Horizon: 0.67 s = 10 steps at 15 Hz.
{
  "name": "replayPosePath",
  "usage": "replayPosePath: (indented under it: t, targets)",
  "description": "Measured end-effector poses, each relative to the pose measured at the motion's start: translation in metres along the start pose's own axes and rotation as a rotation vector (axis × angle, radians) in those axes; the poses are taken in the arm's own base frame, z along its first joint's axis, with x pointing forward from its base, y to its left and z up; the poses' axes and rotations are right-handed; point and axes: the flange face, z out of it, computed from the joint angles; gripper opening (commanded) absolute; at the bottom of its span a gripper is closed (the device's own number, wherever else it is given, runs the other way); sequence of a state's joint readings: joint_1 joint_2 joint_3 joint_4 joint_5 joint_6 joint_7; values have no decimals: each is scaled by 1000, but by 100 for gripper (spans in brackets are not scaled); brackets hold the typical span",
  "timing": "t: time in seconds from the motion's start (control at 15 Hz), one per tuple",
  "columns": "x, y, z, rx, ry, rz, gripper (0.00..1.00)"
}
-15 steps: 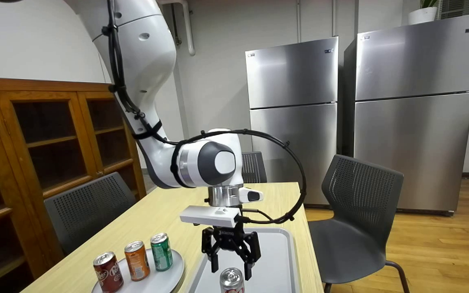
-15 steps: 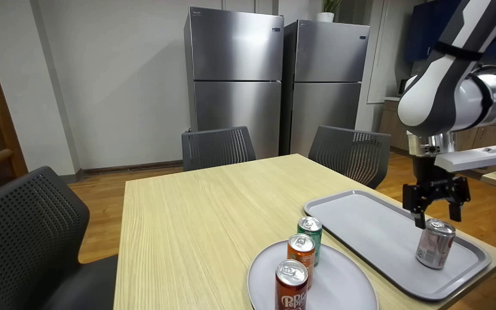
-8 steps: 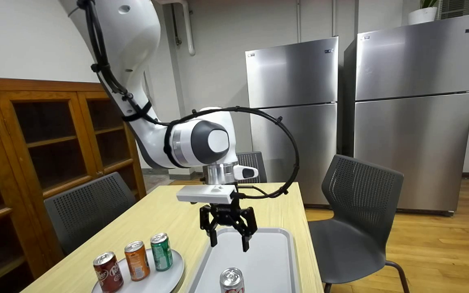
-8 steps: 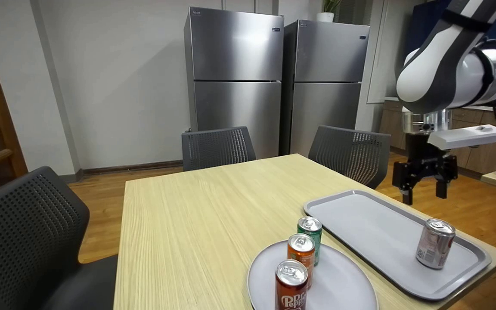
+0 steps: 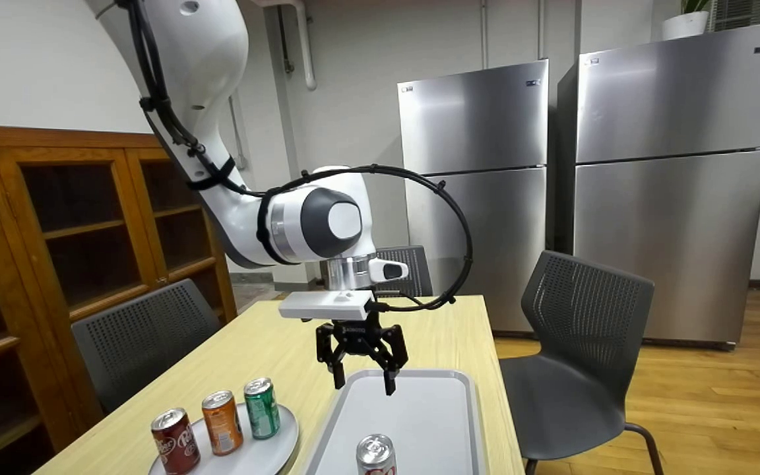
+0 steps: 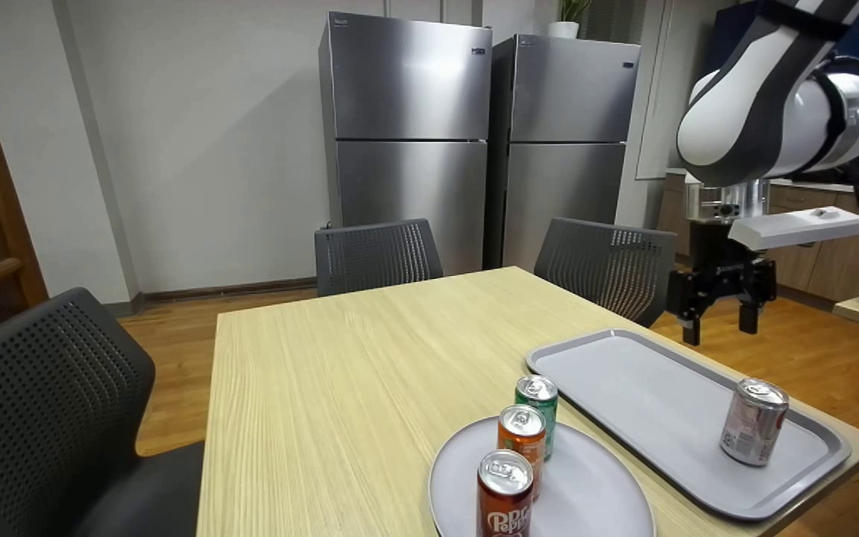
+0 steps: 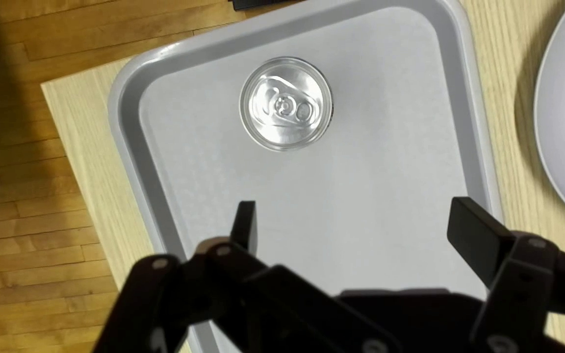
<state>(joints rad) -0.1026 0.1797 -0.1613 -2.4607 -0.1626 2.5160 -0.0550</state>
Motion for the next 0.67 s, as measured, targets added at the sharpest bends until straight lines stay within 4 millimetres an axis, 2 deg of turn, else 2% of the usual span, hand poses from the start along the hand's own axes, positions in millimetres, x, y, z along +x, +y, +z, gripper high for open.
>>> replayPosePath:
  t: [0.4, 0.67]
  targets:
    - [1, -3, 1, 1, -1, 21, 100]
    - [8, -26, -5, 13, 12, 93, 100]
